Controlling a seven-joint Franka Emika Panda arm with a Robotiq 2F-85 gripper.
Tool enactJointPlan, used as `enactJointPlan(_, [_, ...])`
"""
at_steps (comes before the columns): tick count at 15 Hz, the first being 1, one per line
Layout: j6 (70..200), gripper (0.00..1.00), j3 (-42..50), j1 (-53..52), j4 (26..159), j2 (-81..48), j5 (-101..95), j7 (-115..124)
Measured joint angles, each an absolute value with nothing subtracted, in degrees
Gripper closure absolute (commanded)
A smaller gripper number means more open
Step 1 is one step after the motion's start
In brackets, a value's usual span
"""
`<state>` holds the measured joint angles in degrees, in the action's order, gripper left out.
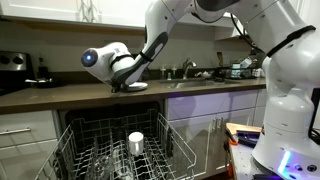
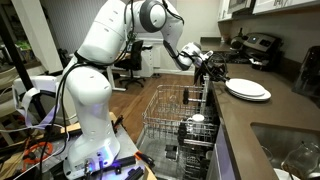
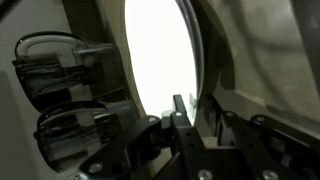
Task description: Put a plate from the counter in the dishwasher
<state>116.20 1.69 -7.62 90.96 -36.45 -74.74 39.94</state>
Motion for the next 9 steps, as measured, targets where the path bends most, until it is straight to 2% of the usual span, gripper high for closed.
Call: enactJointPlan(9, [116.25, 0.68, 2.41, -7.43, 90.96, -36.61, -74.92, 39.94])
